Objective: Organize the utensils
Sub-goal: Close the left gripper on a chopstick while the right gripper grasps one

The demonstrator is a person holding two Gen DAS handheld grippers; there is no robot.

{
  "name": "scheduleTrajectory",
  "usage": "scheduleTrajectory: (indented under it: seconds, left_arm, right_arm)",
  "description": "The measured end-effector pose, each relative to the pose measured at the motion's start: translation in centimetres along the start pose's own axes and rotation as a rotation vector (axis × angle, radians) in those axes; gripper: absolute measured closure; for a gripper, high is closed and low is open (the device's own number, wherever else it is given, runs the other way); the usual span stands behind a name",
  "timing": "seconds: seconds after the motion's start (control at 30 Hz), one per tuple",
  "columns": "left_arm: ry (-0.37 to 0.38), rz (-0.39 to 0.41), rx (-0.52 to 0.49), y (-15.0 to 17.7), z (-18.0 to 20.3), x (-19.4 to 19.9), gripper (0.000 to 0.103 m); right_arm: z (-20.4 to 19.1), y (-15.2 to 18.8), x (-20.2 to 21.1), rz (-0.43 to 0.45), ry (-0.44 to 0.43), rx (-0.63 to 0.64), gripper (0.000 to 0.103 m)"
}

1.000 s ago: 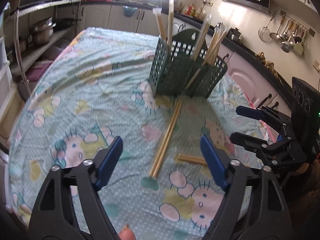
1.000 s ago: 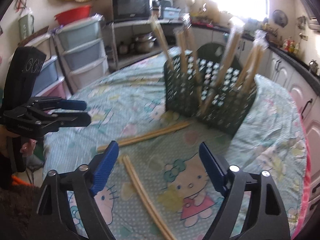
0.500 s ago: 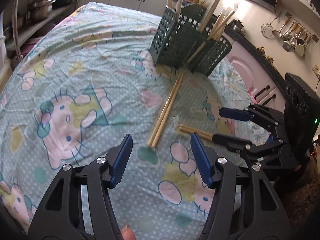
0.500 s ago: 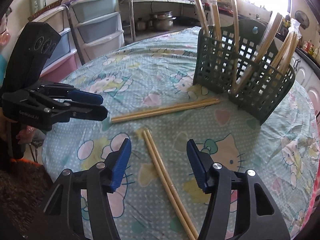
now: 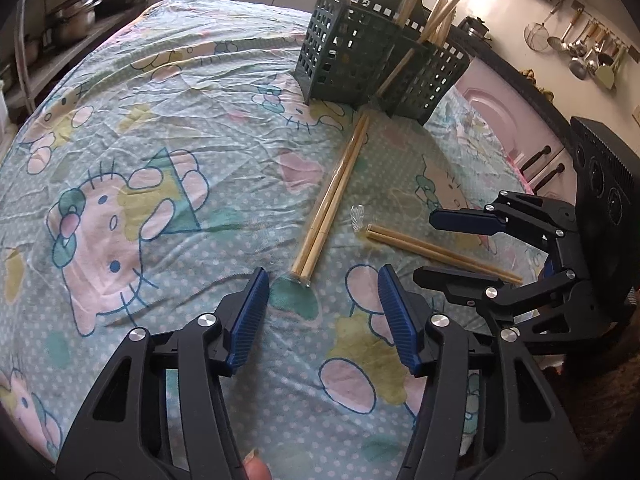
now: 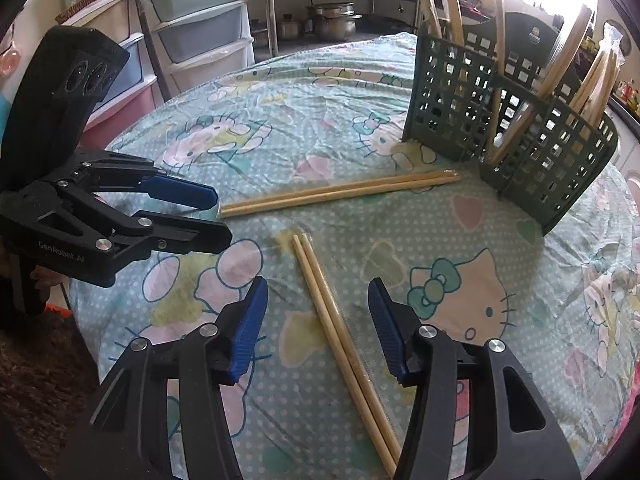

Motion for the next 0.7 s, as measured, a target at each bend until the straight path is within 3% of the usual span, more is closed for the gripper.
scheduleTrajectory:
  seconds: [0.23, 0.47, 0.7]
  left_arm:
    - [-0.006, 0.0, -0.011, 0.0, -0.2, -0.6, 0.065]
    - [-0.008, -0.004, 0.018, -0.1, -1.2, -0.8, 0.085]
    - [0.033, -0.014, 0.058, -0.1, -1.8, -0.8, 0.088]
  right_arm:
    - [0.4, -0.1, -1.0, -0.024, -0.01, -0.021, 0.055]
    - [1.3, -0.9, -1.6, -0.032, -0.021, -0.051, 0.062]
    - [0.7, -1.8, -2.8, -0.066, -0.006, -0.004, 0.073]
Point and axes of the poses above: each gripper's, at about its wrist camera, not at the fingertips, and x roughly against the way its jaws point, z to its right, y to its underside, the point moved 9 cm from there along -x, roughly the way its jaws point, and after that the axes turned 13 degrees about -y, right-handed, at the moved point
